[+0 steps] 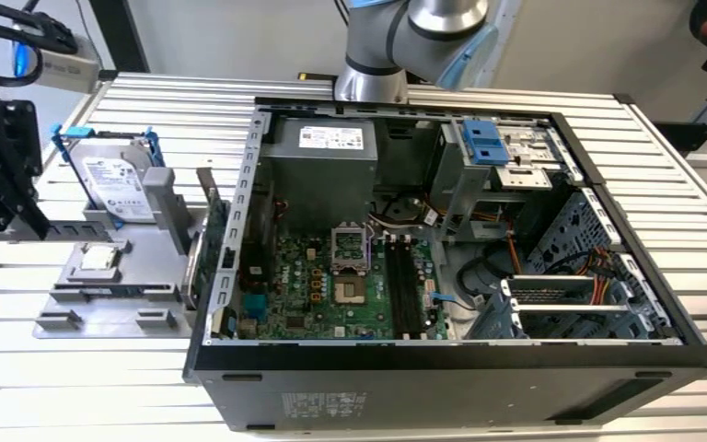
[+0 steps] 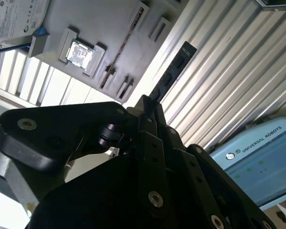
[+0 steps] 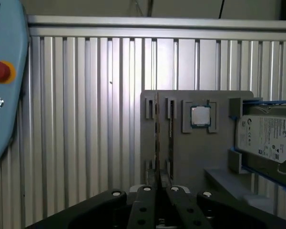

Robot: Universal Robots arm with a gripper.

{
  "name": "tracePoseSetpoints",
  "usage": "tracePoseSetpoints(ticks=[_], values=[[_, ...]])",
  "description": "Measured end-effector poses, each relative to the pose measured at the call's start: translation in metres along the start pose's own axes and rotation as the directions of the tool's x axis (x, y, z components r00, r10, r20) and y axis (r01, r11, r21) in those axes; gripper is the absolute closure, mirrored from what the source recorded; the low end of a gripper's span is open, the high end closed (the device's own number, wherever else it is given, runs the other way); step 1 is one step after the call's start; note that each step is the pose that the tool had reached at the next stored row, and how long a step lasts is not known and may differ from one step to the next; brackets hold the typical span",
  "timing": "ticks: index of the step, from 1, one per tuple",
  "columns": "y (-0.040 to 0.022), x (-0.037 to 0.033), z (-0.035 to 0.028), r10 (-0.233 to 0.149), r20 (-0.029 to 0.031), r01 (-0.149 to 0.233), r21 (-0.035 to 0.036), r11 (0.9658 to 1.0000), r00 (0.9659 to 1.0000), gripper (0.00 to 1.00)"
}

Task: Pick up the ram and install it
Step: 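Pick up the ram and move it above insertion slot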

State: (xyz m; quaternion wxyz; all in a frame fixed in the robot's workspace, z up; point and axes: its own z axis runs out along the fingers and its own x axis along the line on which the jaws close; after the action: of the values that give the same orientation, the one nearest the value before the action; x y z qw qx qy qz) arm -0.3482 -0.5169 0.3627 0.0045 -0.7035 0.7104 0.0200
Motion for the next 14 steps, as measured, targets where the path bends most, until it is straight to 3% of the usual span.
tracePoseSetpoints(ticks=[8, 14], values=[[0.0003, -0.0007, -0.015, 0.0, -0.0055, 0.0, 0.0, 1.0, 1.0, 1.0], [0.0004, -0.0008, -0.0168, 0.0, -0.0072, 0.0, 0.0001, 1.0, 1.0, 1.0]])
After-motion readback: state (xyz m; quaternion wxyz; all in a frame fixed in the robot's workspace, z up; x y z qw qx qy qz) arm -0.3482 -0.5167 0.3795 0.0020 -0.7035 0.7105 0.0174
